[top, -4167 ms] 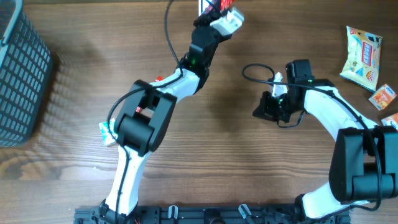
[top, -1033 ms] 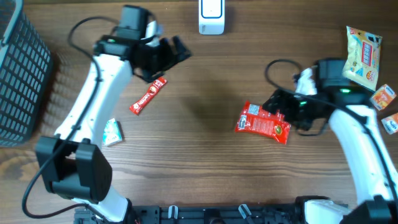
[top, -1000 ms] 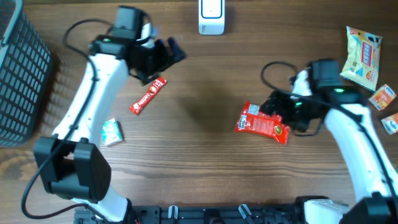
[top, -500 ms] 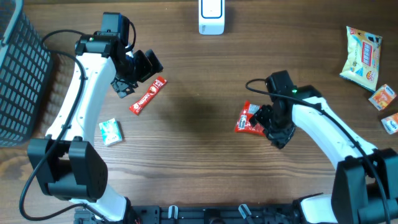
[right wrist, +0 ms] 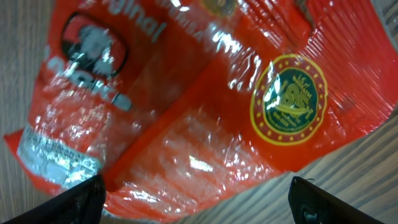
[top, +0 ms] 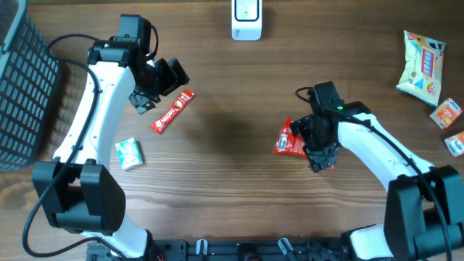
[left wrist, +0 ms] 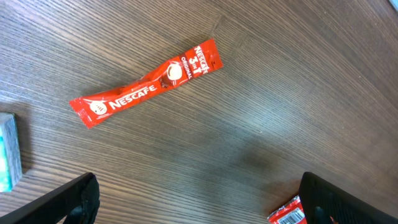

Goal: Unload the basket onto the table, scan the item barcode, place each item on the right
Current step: 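Reach the right gripper to the red Hacks bag and grasp it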

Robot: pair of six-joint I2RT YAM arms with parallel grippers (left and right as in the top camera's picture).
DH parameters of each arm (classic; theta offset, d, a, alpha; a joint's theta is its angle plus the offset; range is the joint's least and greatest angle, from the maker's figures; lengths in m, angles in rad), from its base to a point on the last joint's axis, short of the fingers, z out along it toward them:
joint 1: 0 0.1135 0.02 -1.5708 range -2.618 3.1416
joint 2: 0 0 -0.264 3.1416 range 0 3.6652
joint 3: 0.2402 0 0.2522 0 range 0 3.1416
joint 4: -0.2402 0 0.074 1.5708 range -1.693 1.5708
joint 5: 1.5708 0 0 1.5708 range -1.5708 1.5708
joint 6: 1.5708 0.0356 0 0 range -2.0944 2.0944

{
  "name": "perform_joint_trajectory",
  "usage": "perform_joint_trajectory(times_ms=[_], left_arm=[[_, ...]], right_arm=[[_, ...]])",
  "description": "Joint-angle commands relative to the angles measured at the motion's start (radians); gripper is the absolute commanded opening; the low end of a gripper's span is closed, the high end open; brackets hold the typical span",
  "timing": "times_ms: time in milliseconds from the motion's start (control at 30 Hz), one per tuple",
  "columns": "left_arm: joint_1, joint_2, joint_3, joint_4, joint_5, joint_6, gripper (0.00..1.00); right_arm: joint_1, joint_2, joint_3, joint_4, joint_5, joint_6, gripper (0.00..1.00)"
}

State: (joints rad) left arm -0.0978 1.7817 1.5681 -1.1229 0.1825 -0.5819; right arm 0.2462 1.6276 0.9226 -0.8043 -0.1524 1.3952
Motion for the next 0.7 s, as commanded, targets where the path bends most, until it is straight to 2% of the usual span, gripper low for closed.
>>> perform_joint_trajectory(times_ms=[0, 133, 233, 333, 367, 433, 633, 667], left_arm=[[0.004, -0.014, 0.001, -0.005, -0.013, 0.002, 1.00], [0.004, -0.014, 0.001, -0.005, -0.013, 0.002, 1.00], [0.004, -0.014, 0.001, -0.009, -0.013, 0.002, 1.00], [0.004, -0.014, 0.001, -0.019, -0.014, 0.003, 1.00], [0.004, -0.014, 0.001, -0.021, -0.013, 0.008, 1.00], [0.004, -0.014, 0.001, -0.022, -0.013, 0.025, 1.00], [0.004, -0.014, 0.001, -0.023, -0.013, 0.025, 1.00], [0.004, -0.014, 0.001, -0.023, -0.013, 0.025, 1.00]], right_arm=[[0.003, 0.060, 0.000, 0.002, -0.007, 0.074, 0.95], [0.003, 0.105, 0.000, 0.034, -0.005, 0.075, 0.93], [0.003, 0.125, 0.000, 0.075, 0.010, 0.074, 0.81], [0.003, 0.125, 0.000, 0.084, 0.038, 0.071, 0.61], [0.003, 0.125, 0.000, 0.084, 0.056, 0.071, 0.52], [0.003, 0.124, 0.000, 0.080, 0.103, 0.058, 0.27], [-0.060, 0.092, 0.032, 0.078, 0.167, -0.119, 0.13], [-0.080, 0.082, 0.045, 0.078, 0.179, -0.171, 0.04]])
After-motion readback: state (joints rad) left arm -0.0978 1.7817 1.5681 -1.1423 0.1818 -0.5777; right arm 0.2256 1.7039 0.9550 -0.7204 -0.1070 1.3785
